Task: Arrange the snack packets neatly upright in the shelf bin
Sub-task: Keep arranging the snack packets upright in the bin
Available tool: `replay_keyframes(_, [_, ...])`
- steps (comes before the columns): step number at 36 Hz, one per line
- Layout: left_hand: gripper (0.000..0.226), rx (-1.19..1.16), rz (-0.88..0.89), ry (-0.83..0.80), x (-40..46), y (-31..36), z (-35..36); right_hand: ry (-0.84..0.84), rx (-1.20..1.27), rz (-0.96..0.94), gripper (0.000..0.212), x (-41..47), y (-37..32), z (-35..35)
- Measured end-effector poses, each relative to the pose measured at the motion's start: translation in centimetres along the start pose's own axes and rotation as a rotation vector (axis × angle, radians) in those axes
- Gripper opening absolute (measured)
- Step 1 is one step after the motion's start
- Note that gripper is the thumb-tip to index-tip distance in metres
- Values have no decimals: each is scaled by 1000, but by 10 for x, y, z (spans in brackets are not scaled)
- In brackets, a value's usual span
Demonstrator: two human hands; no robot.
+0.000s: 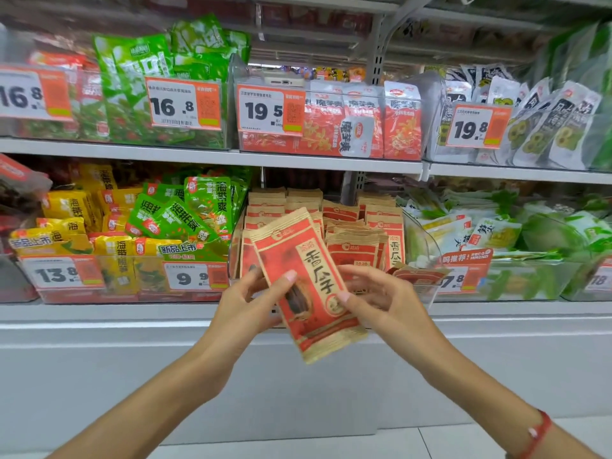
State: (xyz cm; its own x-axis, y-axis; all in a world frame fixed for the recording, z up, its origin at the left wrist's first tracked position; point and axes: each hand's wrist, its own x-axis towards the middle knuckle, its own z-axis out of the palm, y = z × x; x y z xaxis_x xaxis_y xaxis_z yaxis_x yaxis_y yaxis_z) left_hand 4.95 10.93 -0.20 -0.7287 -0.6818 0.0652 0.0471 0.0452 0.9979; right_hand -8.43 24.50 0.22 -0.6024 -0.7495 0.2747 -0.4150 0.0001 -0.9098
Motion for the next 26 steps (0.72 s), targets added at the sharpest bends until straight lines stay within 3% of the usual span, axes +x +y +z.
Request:
replay_keyframes(4, [21, 37, 20, -51, 3, -5, -4, 36, 79, 19, 20, 5, 4, -7])
replay_keyframes(8, [15, -10, 35, 44, 0, -9, 1, 73, -143, -66, 23, 4, 7, 0])
replay_keyframes(11, [6, -42, 87, 160, -1, -10, 7, 44, -487, -126, 68, -2, 1, 9])
replay_keyframes(13, [3, -79, 111, 219, -2, -10, 12, -31, -544, -139, 95, -8, -2, 17])
replay_keyframes(17, [5, -163, 125, 262, -6, 0, 17, 7, -565, -237, 95, -11, -1, 24])
replay_keyframes(20, [23, -131, 118, 169, -6, 8, 12, 13, -383, -191, 86, -6, -4, 18])
replay_keyframes(23, [41, -77, 61, 26, -2, 11, 2, -124, -44, -13, 79, -1, -5, 9])
replay_keyframes(26, [49, -86, -27, -114, 0, 14, -2, -227, 113, 74, 75, 1, -5, 4])
